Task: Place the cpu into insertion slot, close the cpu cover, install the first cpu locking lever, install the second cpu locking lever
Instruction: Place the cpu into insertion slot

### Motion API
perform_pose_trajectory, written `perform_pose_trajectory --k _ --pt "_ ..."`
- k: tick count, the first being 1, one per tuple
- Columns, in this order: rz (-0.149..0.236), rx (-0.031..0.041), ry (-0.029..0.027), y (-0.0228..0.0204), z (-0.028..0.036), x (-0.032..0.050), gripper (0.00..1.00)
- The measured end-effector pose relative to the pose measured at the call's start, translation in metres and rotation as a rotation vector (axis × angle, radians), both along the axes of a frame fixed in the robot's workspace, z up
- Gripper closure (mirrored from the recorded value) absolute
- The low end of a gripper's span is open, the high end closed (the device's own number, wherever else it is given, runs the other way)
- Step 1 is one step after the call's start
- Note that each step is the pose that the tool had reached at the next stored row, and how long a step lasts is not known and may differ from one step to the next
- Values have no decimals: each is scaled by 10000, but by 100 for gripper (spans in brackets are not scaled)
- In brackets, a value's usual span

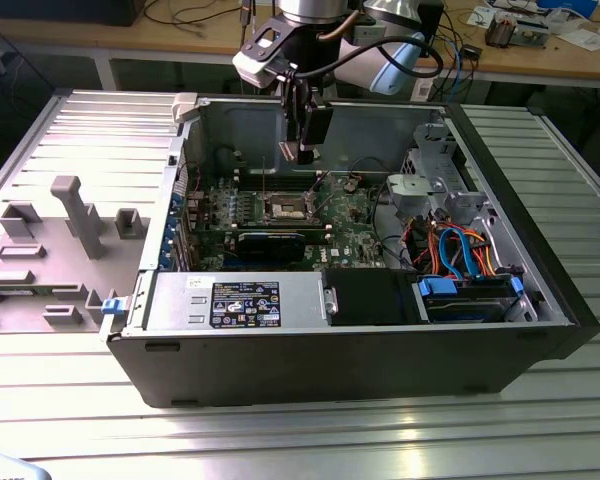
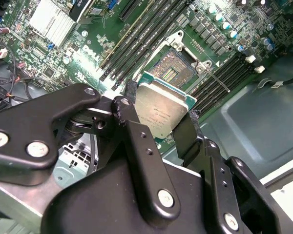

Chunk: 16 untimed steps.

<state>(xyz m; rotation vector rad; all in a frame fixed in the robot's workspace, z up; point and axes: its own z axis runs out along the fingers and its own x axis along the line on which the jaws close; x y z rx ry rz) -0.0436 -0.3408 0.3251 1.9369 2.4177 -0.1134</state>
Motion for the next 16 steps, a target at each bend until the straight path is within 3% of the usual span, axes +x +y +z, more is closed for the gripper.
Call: perform_pose_trajectory --k 16 --pt "-154 0 0 0 0 0 45"
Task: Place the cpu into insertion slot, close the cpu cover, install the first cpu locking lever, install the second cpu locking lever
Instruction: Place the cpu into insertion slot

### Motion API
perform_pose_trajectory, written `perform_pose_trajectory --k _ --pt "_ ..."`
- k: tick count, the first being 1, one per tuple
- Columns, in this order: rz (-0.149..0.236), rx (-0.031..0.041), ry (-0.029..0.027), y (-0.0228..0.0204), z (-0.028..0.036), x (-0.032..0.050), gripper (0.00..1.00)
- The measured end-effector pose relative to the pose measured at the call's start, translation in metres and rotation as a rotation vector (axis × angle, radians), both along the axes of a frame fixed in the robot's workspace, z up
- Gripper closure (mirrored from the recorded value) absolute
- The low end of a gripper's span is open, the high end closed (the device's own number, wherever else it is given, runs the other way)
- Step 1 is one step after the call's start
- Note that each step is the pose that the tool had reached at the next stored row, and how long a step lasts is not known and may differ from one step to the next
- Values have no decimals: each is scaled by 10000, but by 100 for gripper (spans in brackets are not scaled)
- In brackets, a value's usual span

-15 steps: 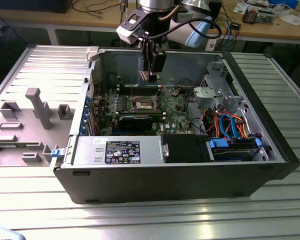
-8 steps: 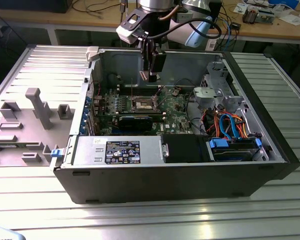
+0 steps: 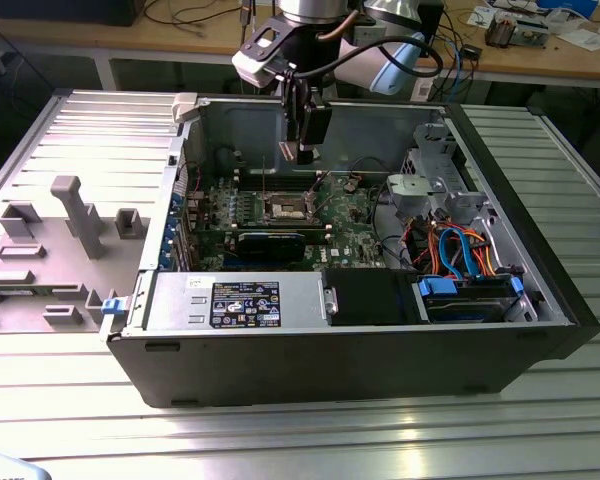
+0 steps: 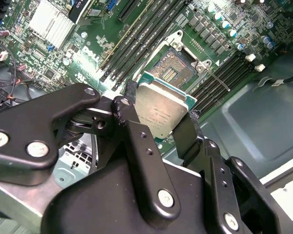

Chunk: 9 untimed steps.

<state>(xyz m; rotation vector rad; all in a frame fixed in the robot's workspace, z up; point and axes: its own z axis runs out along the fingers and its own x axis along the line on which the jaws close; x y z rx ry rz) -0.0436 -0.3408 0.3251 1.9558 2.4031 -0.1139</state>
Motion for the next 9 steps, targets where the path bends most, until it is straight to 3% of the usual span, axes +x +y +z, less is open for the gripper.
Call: perform_pose_trajectory --k 9 --pt "-64 0 0 0 0 0 45"
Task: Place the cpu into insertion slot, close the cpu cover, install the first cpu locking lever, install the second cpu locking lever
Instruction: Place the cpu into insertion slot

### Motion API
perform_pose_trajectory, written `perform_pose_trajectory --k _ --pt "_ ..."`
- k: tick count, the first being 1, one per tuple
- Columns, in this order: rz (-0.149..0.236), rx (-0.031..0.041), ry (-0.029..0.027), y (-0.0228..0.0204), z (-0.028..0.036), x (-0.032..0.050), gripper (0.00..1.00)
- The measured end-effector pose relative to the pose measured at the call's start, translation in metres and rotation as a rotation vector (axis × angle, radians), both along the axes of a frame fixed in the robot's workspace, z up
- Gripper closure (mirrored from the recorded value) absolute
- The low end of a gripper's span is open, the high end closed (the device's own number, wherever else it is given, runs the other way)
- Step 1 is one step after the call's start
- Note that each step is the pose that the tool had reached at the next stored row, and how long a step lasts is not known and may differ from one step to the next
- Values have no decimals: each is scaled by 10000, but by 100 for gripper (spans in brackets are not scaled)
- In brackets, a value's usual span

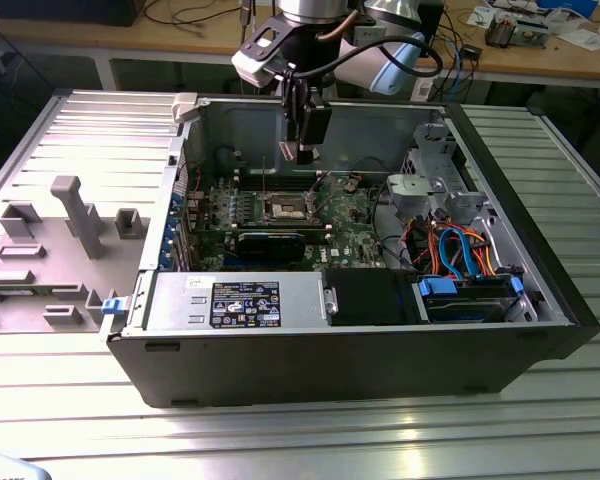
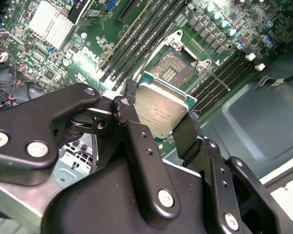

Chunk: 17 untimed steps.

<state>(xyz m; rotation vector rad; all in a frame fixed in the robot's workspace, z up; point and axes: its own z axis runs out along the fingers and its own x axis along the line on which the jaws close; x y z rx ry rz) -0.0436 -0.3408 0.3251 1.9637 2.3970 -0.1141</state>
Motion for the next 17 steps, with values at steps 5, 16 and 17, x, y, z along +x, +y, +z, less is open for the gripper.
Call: perform_pose_trajectory --k 5,16,17 --pt "-43 0 0 0 0 0 45" --pt "-133 0 0 0 0 0 45" --pt "-139 0 0 0 0 0 45"
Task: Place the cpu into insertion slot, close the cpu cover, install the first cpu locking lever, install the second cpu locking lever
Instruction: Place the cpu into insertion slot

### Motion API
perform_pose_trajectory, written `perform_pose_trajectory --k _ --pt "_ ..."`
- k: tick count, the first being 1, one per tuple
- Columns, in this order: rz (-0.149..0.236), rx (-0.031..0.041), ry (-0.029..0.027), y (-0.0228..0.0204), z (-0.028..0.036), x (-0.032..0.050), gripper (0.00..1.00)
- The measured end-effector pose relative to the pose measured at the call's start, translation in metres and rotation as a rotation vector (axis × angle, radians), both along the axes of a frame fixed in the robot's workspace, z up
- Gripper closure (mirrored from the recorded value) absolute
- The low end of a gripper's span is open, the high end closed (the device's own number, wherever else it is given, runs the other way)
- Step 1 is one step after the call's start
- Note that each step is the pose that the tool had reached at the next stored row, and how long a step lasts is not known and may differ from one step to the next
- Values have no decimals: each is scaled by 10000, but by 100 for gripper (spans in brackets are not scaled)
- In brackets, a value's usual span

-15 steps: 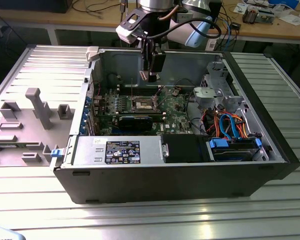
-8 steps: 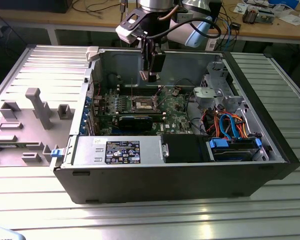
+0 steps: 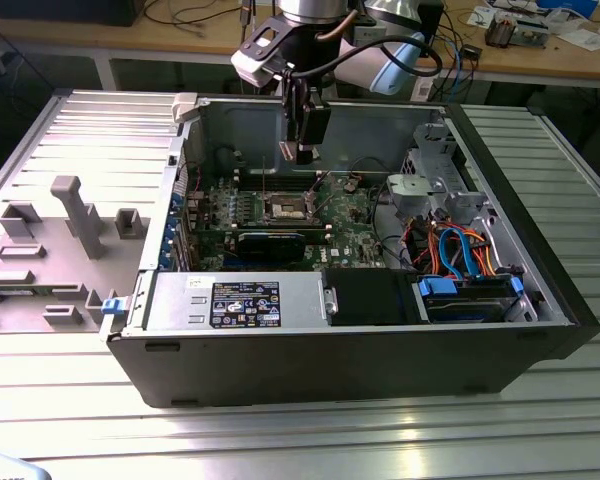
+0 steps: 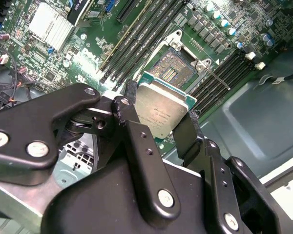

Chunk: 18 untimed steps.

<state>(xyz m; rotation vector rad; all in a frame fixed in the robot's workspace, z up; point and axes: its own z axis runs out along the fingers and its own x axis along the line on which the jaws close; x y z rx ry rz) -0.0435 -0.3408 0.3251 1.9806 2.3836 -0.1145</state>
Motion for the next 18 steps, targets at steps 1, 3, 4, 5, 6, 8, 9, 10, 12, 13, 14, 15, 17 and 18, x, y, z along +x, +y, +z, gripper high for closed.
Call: perform_pose_trajectory --k 1,3,4,5,6,8,9,10,12,13,14,15,17,18 --pt "-11 0 1 0 0 0 45" --pt "-27 -1 0 0 0 0 45" --pt "-47 -1 0 0 0 0 45" --pt "-67 -1 0 0 0 0 45" --pt "-84 0 0 0 0 0 45" --pt "-105 -1 0 0 0 0 45" --pt "-124 0 0 0 0 0 45" --pt "-146 1 0 0 -1 0 45" --pt "-179 0 0 0 -3 0 45" --pt "-188 -1 1 0 -3 0 45" --pt "-203 -1 0 0 -3 0 45" --pt "-207 0 0 0 -4 0 45" --pt "-216 0 0 0 -4 0 45" --pt "-228 0 0 0 -4 -1 45"
